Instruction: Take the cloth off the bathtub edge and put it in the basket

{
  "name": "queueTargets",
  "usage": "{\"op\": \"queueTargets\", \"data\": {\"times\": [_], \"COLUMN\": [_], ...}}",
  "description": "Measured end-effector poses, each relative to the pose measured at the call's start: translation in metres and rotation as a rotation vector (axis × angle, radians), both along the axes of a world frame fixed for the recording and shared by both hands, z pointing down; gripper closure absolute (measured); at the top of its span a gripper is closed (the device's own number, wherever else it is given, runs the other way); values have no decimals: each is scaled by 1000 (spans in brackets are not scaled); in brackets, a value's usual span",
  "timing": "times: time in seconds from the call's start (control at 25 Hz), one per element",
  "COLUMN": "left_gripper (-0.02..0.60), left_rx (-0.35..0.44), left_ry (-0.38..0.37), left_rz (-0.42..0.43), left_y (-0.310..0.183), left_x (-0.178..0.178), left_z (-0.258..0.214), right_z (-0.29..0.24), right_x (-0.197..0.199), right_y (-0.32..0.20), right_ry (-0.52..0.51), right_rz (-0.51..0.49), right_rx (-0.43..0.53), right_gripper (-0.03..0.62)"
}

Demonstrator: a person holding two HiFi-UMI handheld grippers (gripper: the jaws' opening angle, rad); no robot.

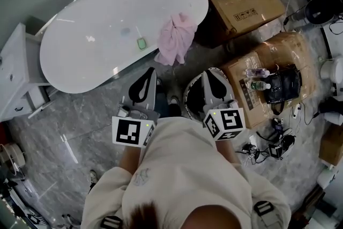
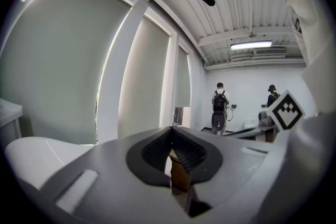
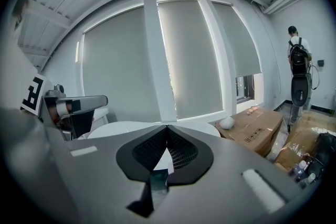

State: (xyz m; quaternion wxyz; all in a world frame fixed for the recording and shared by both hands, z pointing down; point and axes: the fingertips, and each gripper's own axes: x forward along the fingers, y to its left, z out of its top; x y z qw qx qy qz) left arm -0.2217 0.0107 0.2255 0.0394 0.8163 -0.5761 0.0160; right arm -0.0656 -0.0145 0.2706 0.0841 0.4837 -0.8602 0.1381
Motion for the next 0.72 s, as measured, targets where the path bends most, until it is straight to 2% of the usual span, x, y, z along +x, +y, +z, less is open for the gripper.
{"op": "queueTargets", "data": {"times": [0.72], "left_gripper": [532], "left_rx": [-43], "left_ry": [19], "left_rz": [81], "left_y": [-107], "left_x": [-78], "left_z": [12], "right_z": [2], "right_x": [-70], "right_y": [-96], "right_ry": [1], "right_rz": [92], "right_rx": [-37], "right_gripper": [594]}}
